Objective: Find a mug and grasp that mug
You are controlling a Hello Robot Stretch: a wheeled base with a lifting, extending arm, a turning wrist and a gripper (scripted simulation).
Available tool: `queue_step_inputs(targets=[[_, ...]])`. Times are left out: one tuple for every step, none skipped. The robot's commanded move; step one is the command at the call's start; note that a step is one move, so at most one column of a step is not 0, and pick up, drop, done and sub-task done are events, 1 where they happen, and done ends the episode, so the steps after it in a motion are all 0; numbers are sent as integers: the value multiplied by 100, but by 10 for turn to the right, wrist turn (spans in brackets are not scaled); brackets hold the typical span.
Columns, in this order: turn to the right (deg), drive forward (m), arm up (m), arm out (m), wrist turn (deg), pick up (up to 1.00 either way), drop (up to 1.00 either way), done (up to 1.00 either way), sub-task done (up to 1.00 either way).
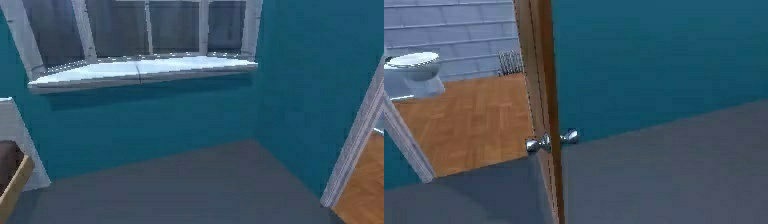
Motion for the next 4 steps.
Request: queue_step_inputs(targets=[[-450, 0, 0, 0, 0, 0, 0, 0, 0], [-240, 0, 0, 0, 0, 0, 0, 0, 0], [0, 20, 0, 0, 0, 0, 0, 0, 0], [450, 0, 0, 0, 0, 0, 0, 0, 0]])
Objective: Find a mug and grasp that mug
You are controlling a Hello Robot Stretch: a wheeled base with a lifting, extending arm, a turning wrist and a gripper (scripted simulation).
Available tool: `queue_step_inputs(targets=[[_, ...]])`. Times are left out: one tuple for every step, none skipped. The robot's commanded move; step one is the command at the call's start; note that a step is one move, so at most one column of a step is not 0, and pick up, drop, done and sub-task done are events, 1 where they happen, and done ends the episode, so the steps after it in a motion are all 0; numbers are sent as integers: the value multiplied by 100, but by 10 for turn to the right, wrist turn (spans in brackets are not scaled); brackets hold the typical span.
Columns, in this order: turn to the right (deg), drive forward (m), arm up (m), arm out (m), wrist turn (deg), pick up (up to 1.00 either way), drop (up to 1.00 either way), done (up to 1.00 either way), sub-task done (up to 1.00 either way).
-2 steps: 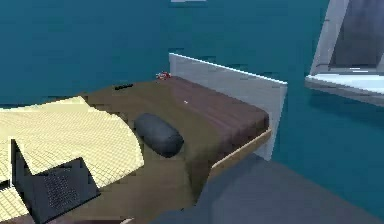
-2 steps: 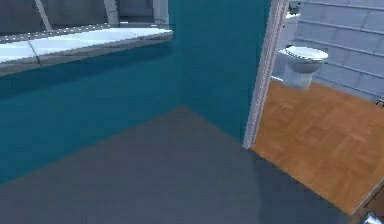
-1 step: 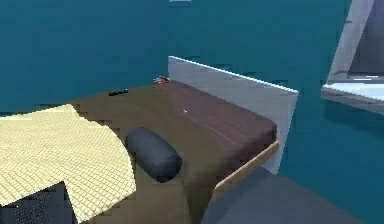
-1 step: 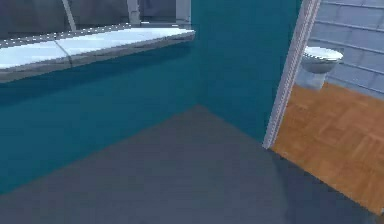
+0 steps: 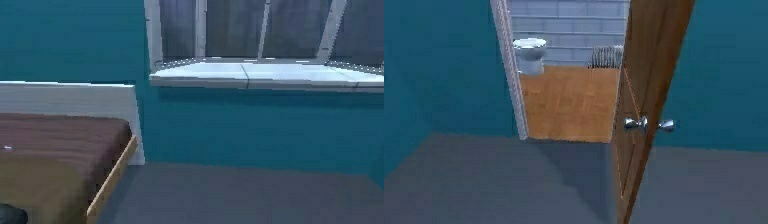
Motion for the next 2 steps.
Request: queue_step_inputs(targets=[[450, 0, 0, 0, 0, 0, 0, 0, 0], [330, 0, 0, 0, 0, 0, 0, 0, 0]])
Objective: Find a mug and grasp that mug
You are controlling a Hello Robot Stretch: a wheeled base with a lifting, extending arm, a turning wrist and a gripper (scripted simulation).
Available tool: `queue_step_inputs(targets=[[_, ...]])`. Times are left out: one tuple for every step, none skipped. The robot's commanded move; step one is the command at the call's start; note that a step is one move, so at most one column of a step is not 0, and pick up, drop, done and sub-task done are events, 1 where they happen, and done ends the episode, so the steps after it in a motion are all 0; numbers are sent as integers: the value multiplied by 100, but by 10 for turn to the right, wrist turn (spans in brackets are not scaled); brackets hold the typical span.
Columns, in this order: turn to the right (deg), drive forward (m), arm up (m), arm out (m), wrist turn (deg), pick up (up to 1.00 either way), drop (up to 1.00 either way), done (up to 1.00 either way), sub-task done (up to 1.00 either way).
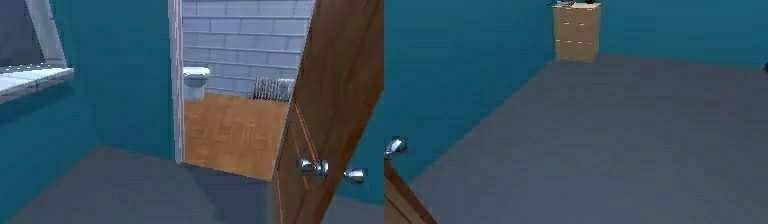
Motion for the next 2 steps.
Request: queue_step_inputs(targets=[[0, 60, 0, 0, 0, 0, 0, 0, 0], [150, 0, 0, 0, 0, 0, 0, 0, 0]])
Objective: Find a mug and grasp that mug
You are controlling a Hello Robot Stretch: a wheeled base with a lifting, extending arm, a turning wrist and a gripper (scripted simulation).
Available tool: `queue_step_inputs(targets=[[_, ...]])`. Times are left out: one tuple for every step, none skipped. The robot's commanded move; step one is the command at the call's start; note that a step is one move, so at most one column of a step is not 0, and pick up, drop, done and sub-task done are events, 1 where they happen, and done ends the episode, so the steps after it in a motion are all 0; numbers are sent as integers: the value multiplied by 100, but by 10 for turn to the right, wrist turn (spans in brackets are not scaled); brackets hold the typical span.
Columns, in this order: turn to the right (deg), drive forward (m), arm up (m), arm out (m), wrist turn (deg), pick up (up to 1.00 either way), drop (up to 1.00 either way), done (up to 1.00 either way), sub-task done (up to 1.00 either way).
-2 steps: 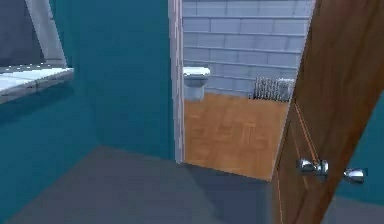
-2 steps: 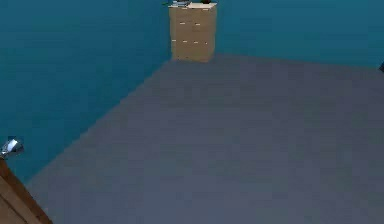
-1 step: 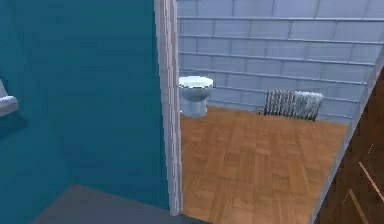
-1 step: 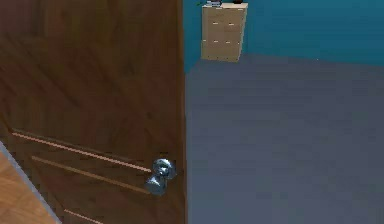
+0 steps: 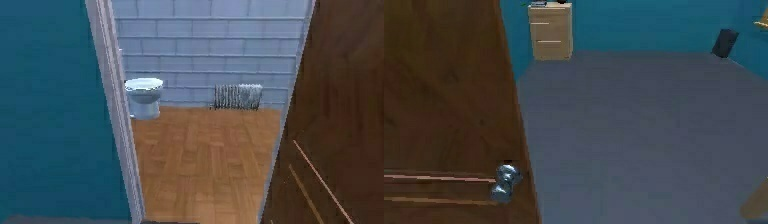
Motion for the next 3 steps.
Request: queue_step_inputs(targets=[[0, 100, 0, 0, 0, 0, 0, 0, 0], [150, 0, 0, 0, 0, 0, 0, 0, 0], [0, 15, 0, 0, 0, 0, 0, 0, 0]])
